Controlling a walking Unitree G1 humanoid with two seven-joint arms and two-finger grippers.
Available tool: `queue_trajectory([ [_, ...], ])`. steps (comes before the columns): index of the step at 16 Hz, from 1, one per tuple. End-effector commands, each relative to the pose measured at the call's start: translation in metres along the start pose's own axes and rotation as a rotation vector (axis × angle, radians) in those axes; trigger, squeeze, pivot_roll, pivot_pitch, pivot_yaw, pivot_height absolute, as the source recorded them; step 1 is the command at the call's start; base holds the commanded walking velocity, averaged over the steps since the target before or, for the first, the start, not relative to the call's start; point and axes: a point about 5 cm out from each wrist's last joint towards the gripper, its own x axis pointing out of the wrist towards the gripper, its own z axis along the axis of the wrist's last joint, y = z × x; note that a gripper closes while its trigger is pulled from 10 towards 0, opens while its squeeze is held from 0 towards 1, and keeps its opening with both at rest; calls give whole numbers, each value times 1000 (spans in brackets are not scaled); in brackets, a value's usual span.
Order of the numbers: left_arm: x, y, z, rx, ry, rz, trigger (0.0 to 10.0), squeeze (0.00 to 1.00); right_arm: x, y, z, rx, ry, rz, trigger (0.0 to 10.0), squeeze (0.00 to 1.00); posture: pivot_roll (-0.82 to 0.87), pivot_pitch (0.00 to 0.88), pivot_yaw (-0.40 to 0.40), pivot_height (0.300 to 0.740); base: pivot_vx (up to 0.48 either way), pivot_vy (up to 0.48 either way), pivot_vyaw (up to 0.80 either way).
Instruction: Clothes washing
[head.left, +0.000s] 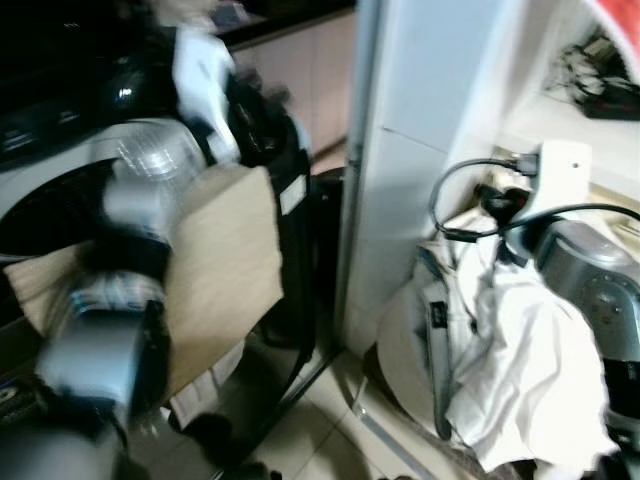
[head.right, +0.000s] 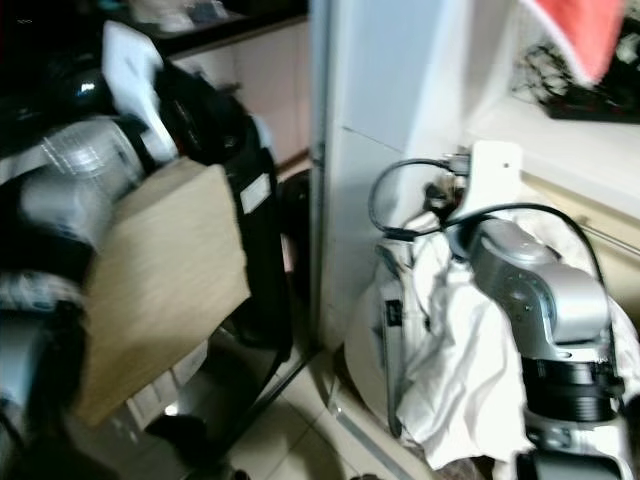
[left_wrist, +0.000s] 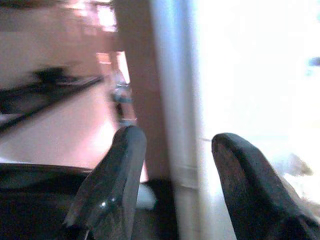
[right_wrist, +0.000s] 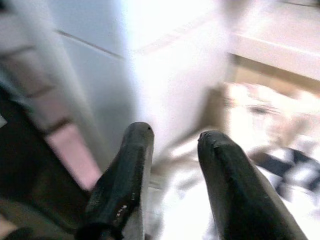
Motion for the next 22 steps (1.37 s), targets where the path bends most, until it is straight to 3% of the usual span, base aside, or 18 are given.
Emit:
queue_trajectory([
  [1,3,-19,4,33,-23,-78,10000,0,1,-12,-6,8,26,-39,10000,1000,-91,0,45,740,0,0,0],
  [3,-3,-56,-8,-9,-47,-191,10000,0,1,-34,-24,48,107,-154,10000,1000,-93,0,40,740,0,0,0],
  [5,-18,-83,-18,-104,-14,-309,10000,0,-4,-39,-35,77,147,-195,10000,1000,-99,0,38,740,0,0,0],
  [8,-37,-107,-30,-141,41,-390,10000,0,-11,-38,-51,134,195,-204,10000,1000,-101,0,34,740,0,0,0],
  [11,-46,-114,-38,-115,112,-398,10000,0,-13,-43,-65,189,240,-249,10000,1000,-105,0,35,740,0,0,0],
  [12,-47,-116,-37,-130,116,-417,10000,0,-13,-42,-72,215,279,-241,10000,188,-105,0,34,740,0,0,0],
  [13,-47,-118,-36,-127,121,-434,10000,0,-12,-42,-78,241,302,-235,10000,0,-105,0,34,740,0,0,0],
  [17,-49,-123,-38,-108,150,-457,10000,0,-10,-36,-101,308,382,-152,10000,0,-105,0,37,740,0,0,0],
  [18,-50,-125,-38,-104,158,-470,10000,0,-9,-33,-107,347,389,-131,8980,0,-105,0,37,740,0,0,0],
  [19,-50,-126,-38,-104,162,-476,10000,0,-9,-33,-108,360,389,-131,3882,0,-105,0,37,740,0,0,0],
  [20,-51,-126,-37,-103,165,-483,10000,0,-9,-33,-108,359,385,-128,0,0,-101,0,38,740,0,0,0],
  [22,-52,-128,-39,-99,181,-501,10000,0,-8,-33,-107,353,381,-112,0,0,-101,0,38,740,0,0,0],
])
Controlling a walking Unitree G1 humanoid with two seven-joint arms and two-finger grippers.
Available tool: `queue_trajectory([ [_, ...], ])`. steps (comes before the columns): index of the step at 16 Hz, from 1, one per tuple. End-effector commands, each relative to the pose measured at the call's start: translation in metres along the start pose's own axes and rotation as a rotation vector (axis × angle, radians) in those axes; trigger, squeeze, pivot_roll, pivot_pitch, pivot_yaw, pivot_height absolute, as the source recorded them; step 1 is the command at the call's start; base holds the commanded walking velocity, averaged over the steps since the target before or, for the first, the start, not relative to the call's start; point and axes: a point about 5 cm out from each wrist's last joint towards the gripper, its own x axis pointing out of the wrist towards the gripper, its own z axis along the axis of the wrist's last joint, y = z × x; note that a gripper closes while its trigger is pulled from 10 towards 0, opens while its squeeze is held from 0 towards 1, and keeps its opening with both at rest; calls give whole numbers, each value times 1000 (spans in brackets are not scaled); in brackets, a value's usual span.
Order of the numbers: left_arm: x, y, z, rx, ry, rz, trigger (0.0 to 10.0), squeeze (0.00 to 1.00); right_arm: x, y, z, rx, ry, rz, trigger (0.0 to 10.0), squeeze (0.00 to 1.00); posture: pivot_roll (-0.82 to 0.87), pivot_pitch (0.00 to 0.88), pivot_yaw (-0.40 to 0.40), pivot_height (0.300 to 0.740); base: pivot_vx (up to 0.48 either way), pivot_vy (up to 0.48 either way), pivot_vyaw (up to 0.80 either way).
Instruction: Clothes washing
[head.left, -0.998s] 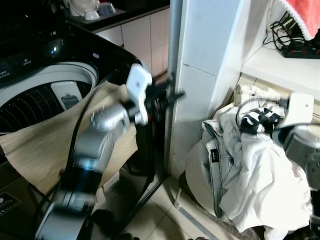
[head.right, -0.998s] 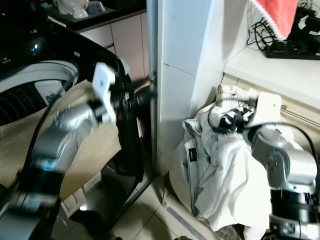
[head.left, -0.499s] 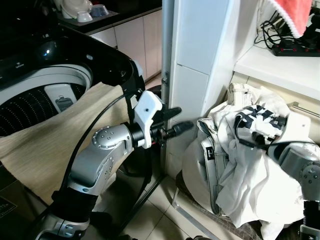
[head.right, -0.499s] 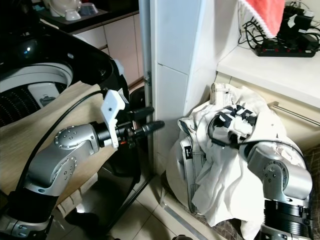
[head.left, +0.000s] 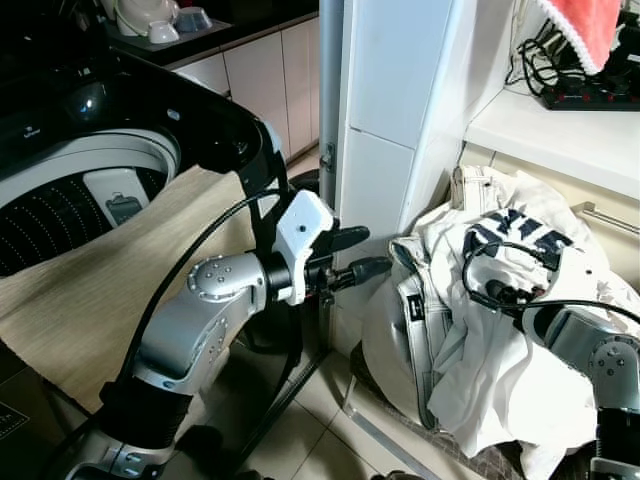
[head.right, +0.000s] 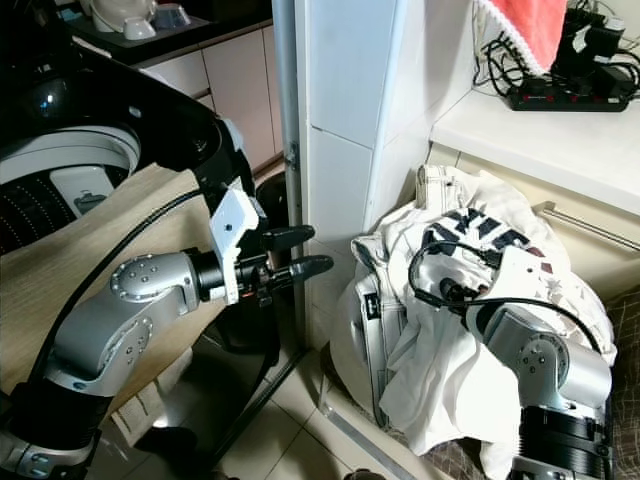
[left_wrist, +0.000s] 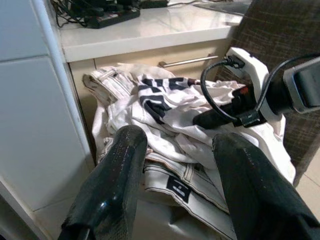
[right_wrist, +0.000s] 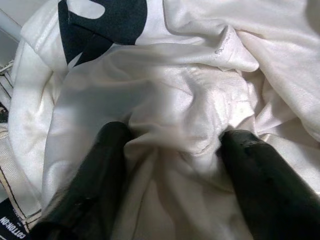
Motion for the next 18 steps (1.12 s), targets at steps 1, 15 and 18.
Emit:
queue_trajectory([
  [1,-1,-5,2,26,15,-25,10000,0,2,1,-4,6,20,27,0,0,-101,0,38,740,0,0,0],
  [15,-3,0,3,39,19,-1,10000,0,-14,5,20,-54,-78,40,0,0,-109,0,40,740,0,0,0],
  [18,-4,4,8,25,1,22,10000,0,-43,16,68,-154,-283,130,0,0,-118,0,47,740,0,0,0],
])
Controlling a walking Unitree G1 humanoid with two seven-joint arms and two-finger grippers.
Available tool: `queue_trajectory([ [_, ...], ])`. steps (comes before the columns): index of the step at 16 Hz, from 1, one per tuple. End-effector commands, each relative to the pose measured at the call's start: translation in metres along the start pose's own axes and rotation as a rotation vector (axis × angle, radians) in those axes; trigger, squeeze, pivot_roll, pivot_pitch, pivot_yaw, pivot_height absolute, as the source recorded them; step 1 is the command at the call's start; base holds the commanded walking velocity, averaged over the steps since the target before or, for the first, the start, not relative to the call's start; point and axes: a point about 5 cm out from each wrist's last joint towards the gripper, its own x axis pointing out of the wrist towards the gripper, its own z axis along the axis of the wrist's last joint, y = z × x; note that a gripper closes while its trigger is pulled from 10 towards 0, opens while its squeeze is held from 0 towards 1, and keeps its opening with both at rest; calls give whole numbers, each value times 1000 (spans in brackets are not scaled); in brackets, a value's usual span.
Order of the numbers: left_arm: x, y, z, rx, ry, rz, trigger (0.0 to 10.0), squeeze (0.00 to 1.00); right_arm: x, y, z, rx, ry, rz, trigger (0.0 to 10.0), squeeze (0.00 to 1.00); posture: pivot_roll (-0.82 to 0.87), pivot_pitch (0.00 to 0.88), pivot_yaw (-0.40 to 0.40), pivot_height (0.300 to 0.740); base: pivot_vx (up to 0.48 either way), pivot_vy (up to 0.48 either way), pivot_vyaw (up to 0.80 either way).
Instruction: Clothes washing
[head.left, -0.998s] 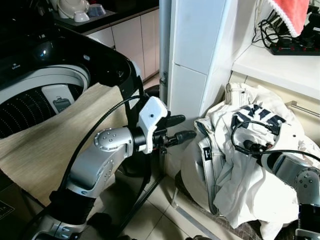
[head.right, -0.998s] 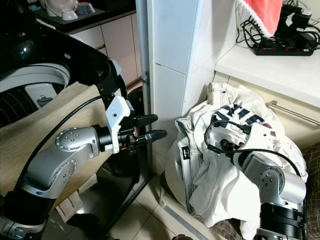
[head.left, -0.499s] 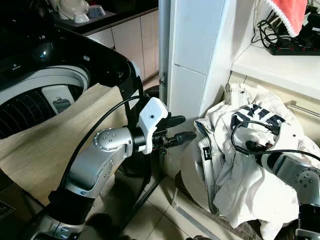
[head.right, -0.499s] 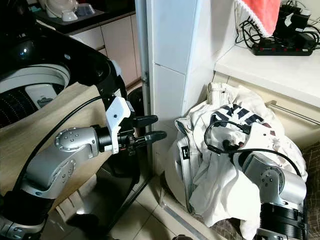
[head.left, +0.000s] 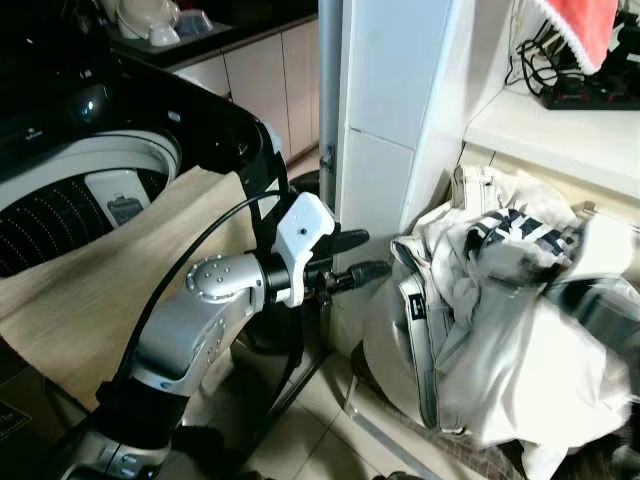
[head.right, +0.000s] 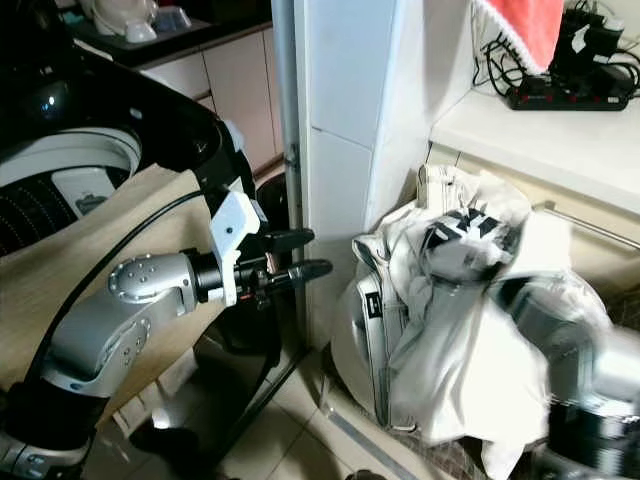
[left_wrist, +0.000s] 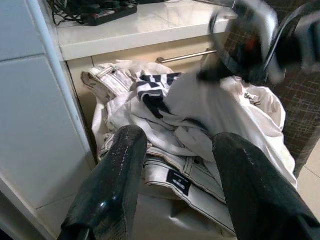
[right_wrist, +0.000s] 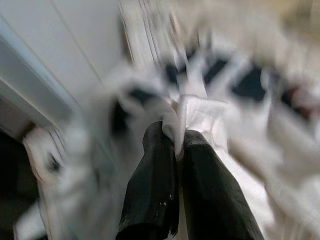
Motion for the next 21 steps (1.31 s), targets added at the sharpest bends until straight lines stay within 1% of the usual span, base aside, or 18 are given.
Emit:
queue_trajectory([
  [1,-1,3,8,9,-9,6,10000,0,-10,12,31,-32,-118,107,0,0,-122,0,51,740,0,0,0],
  [2,0,3,8,11,-10,6,10000,0,-13,15,37,-43,-138,131,0,0,-124,0,51,740,0,0,0],
  [4,3,8,19,-5,-63,33,10000,0,-28,28,71,-38,-253,263,0,0,-127,0,53,740,0,0,0],
  [5,6,12,31,16,-127,70,10000,0,-41,40,94,-32,-339,383,0,0,-127,0,51,740,0,0,0],
  [6,6,13,34,25,-141,82,10000,0,-44,42,99,-31,-357,409,0,0,-127,0,51,740,0,0,0],
  [7,8,18,55,23,-272,131,10000,0,-61,56,123,6,-458,559,0,0,-127,0,48,740,0,0,0],
  [8,7,22,68,17,-364,171,10000,0,-70,62,136,29,-515,630,0,0,-128,0,47,740,0,0,0],
  [9,4,26,84,-51,-478,188,10000,1000,-79,68,148,67,-565,707,0,0,-129,0,46,740,0,0,0],
  [10,3,27,94,-88,-533,165,10000,1000,-85,73,153,90,-585,766,0,0,-129,0,46,740,0,0,0],
  [11,3,26,97,-94,-544,145,10000,1000,-86,76,153,94,-579,791,0,0,-127,0,46,740,0,0,0],
  [12,6,23,101,-121,-560,104,10000,1000,-85,83,150,99,-547,830,0,0,-127,0,45,740,0,0,0],
  [14,14,15,99,-106,-541,61,10000,1000,-80,98,139,90,-487,881,0,0,-126,0,46,740,0,0,0],
  [15,16,13,98,-114,-542,50,10000,1000,-78,102,136,95,-473,888,0,0,-129,0,47,740,0,0,0],
  [16,20,7,96,-148,-541,21,10000,1000,-77,118,127,124,-432,944,0,0,-130,0,47,740,0,0,0],
  [17,22,6,95,-146,-533,19,10000,1000,-77,124,124,130,-422,965,0,0,-130,0,46,740,0,0,0],
  [18,28,4,94,-169,-544,49,10000,1000,-77,142,117,135,-384,1025,0,0,-130,0,43,740,0,0,0],
  [20,31,1,95,-199,-573,42,10000,1000,-77,147,113,130,-363,1044,0,0,-128,0,40,740,0,0,0],
  [21,33,-2,94,-239,-585,27,10000,27,-76,151,111,133,-350,1063,0,0,-126,0,33,740,0,0,0],
])
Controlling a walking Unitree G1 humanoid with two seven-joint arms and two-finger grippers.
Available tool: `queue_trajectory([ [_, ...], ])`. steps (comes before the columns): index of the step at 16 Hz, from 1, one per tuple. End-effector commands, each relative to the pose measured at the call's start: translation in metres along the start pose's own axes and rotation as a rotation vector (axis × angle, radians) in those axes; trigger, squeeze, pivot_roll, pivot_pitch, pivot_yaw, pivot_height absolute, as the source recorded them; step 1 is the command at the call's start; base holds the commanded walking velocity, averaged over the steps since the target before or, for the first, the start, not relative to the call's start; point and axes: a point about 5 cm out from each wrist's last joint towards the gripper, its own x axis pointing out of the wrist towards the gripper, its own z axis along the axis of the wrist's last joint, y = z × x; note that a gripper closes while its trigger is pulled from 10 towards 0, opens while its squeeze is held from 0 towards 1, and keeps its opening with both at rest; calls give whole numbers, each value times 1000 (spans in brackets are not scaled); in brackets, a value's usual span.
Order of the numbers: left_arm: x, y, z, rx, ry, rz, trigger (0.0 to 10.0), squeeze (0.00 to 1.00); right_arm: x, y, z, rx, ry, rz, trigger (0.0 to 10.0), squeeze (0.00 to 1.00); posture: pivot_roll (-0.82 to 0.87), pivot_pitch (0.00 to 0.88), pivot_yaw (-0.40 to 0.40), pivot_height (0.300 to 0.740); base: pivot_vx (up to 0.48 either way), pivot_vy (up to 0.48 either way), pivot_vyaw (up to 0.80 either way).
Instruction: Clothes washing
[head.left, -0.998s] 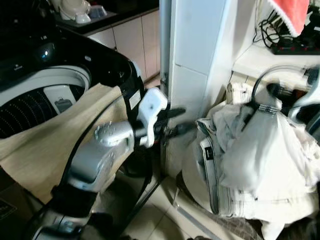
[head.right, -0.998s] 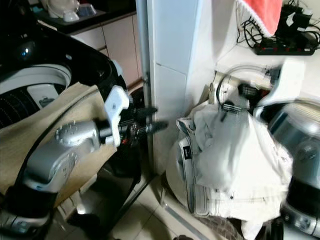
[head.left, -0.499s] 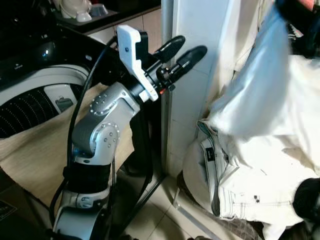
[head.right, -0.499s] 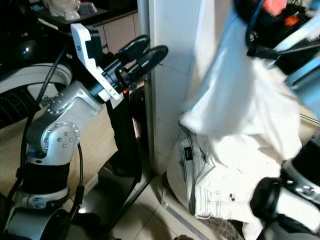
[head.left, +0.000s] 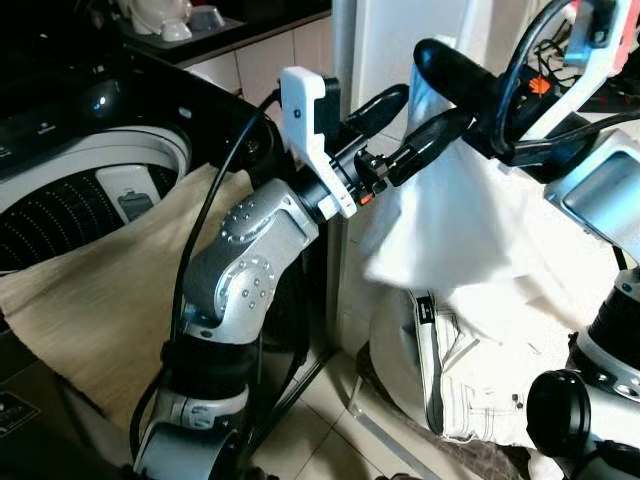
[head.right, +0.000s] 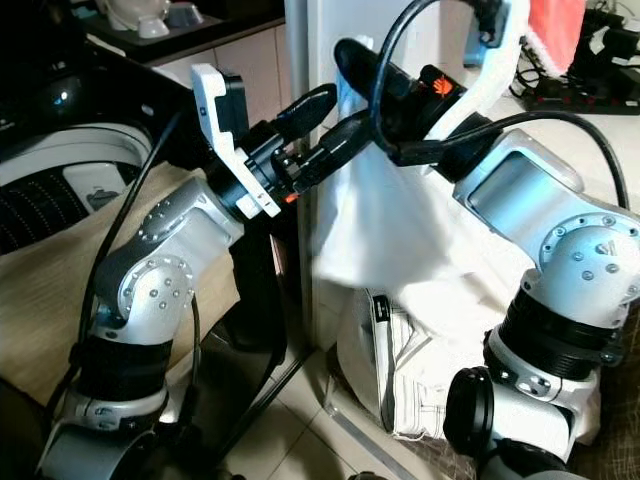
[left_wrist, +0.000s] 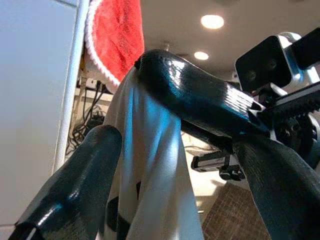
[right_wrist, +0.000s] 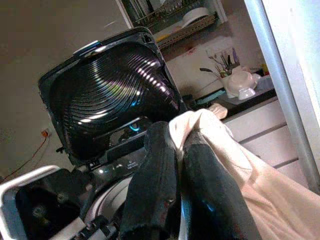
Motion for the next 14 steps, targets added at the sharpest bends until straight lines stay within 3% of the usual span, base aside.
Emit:
queue_trajectory([
  [1,1,-2,-4,-8,18,0,10000,0,5,11,-1,-1,12,57,0,0,-125,0,31,740,0,0,0],
  [6,-6,1,-24,55,133,46,10000,0,7,13,1,4,-3,54,0,0,-126,0,33,740,0,0,0],
  [7,-8,1,-25,55,142,42,9059,0,6,12,2,2,-6,49,0,0,-126,0,33,740,0,0,0],
  [8,-9,2,-25,61,146,40,1412,0,5,12,3,1,-9,45,0,0,-125,0,35,740,0,0,0],
  [9,-9,3,-24,68,141,47,0,0,5,12,3,2,-13,44,0,0,-125,0,39,740,0,0,0],
  [14,-9,6,-24,85,137,59,0,0,5,13,4,2,-22,40,0,0,-125,0,39,740,0,0,0],
])
